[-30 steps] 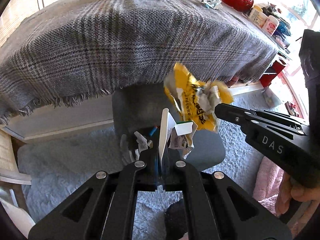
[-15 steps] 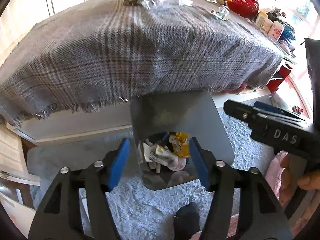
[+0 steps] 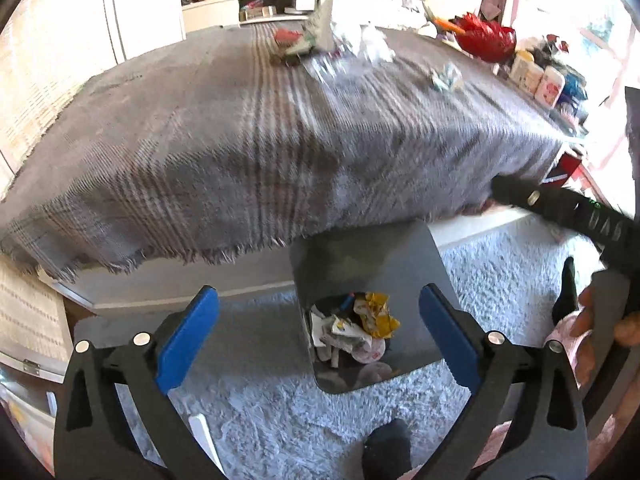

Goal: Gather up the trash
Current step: 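Carry the paper strip and yellow bag to the grey bin and release both, then grasp the green-printed wrapper with the left tool while the right tool grasps the blue-and-white scrap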

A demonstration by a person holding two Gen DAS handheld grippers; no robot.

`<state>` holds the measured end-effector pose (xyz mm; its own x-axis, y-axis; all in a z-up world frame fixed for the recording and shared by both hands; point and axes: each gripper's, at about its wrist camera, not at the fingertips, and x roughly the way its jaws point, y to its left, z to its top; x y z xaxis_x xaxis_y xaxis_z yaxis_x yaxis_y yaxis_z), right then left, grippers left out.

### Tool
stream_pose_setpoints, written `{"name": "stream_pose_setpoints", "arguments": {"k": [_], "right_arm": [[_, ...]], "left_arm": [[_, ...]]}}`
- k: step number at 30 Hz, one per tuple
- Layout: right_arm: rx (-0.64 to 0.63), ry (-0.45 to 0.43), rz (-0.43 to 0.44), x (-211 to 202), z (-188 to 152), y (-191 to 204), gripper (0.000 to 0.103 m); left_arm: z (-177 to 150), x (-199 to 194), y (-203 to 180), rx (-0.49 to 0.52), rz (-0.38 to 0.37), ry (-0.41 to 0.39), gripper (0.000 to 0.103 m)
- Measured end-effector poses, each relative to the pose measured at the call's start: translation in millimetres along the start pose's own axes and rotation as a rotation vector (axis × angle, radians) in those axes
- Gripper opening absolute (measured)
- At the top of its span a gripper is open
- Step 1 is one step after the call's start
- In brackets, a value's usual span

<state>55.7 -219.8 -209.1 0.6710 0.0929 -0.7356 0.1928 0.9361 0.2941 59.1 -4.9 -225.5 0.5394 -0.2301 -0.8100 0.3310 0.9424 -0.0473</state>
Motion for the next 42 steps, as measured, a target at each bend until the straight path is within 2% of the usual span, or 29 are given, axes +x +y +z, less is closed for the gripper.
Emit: {"name": "stream_pose_setpoints", "arguments": {"k": [9,16,19,23,28,32,35,39,41,42], "right_arm": [[0.065,-0.100,-0.073,-3,69,-13,0.099],[0.009,-0.113,-0.171,24,101,-8,0.099],[0.000,-0.101,-0.157,38,107,-8,0.099],[0.047,-0.127,-0.097,51,113,-15,0.099],[0.019,-0.143,-0.119,62,128,-15,0.099],[0.043,-0.156,-0.093,70,131,-22,0.099],[0.019,-0.142,-0.112,83,133,-23,0.097],[0.017,-0.112,-0.098,98,139,-25,0.089],[0.003,-0.104,-0.104,102,141,-22,0.082],[0.004,-0.102,-0.109,103,142,-22,0.075]], "left_arm": [[66,-19,21,-0.044,0.012,-0.121,0.095],[133,-23,27,-0.066,0.044,-0.223,0.095],[157,-16,25,-0.061,0.046,-0.244,0.095],[179,2,21,-0.061,0.034,-0.244,0.094],[201,26,17,-0.067,0.007,-0.246,0.078],[217,40,5,-0.039,0.009,-0.249,0.077],[226,50,-4,-0.008,0.013,-0.246,0.072],[232,64,-7,0.003,0.020,-0.222,0.065],[232,71,-6,0.000,0.020,-0.208,0.058],[232,73,-5,0.000,0.021,-0.202,0.052]]}}
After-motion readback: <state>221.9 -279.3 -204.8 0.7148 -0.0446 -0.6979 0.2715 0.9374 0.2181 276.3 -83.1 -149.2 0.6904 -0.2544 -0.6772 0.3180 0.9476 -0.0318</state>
